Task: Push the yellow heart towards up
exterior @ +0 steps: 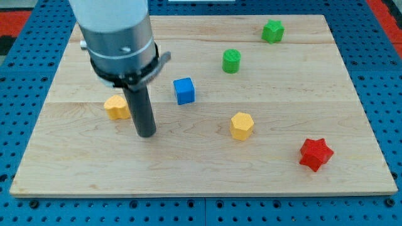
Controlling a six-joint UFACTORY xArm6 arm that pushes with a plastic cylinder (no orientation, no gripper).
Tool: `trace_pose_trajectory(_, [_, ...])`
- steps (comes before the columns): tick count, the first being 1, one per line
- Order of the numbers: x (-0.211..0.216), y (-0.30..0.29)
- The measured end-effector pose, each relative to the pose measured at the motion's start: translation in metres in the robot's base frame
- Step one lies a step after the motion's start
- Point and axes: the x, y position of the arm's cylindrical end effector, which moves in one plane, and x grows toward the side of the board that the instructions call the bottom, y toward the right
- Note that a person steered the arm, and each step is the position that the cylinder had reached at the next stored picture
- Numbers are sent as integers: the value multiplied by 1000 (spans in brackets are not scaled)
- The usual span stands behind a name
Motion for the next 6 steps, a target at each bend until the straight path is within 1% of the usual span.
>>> trace_pose_trajectory(1, [-39, -40])
trace_pose_trajectory(2, [-61, -85])
trace_pose_trajectory(3, [-61, -124])
trace_pose_trajectory(5, [-61, -118])
trace_pose_trajectory(6, [-16, -119])
